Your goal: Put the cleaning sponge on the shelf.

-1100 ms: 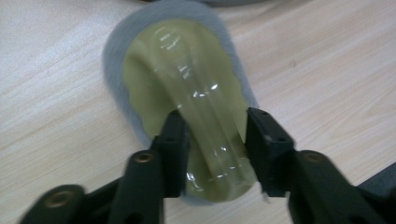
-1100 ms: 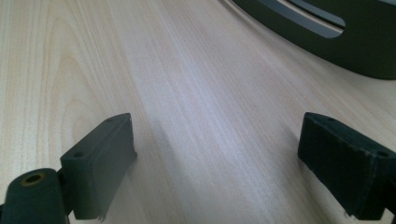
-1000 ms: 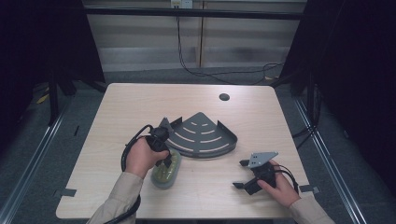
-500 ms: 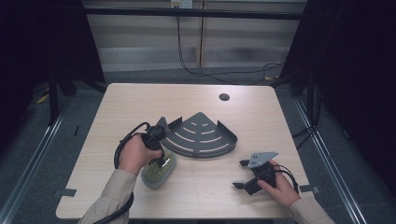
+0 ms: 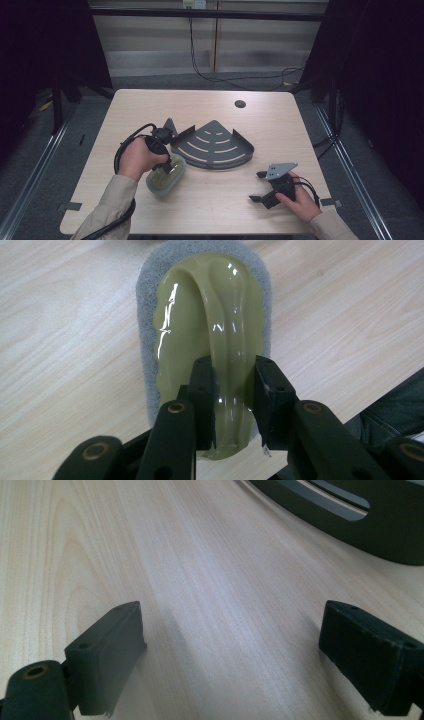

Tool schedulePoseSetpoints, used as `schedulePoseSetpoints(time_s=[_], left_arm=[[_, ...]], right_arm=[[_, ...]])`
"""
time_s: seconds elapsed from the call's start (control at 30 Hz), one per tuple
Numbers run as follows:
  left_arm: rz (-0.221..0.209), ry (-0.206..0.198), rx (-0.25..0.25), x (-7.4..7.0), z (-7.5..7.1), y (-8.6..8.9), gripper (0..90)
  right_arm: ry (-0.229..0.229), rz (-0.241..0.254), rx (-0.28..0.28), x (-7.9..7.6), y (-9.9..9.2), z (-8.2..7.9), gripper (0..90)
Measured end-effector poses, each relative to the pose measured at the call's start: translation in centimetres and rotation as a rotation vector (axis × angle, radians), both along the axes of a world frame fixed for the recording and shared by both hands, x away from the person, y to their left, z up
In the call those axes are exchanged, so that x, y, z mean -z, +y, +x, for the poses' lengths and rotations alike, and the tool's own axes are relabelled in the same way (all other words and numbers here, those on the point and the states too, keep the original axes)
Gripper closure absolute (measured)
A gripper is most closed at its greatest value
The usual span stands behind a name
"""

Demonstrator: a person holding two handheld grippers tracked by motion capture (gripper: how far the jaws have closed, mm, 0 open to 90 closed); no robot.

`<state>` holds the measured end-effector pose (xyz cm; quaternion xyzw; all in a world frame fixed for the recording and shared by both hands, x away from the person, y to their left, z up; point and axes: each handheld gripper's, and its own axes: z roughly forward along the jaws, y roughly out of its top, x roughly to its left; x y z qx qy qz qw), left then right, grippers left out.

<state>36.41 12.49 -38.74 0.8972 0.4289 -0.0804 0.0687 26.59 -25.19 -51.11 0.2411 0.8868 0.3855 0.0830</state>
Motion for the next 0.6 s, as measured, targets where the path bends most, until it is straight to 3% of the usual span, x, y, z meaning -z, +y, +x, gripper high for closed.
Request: schedulePoseSetpoints(time_s=[0.6], left_arm=[[0.008, 0.005, 0.025, -1.5, 1.7, 0.3, 72.2]], right_arm=[[0.000, 0.000, -0.001, 0.0, 0.0, 0.0, 10.3]])
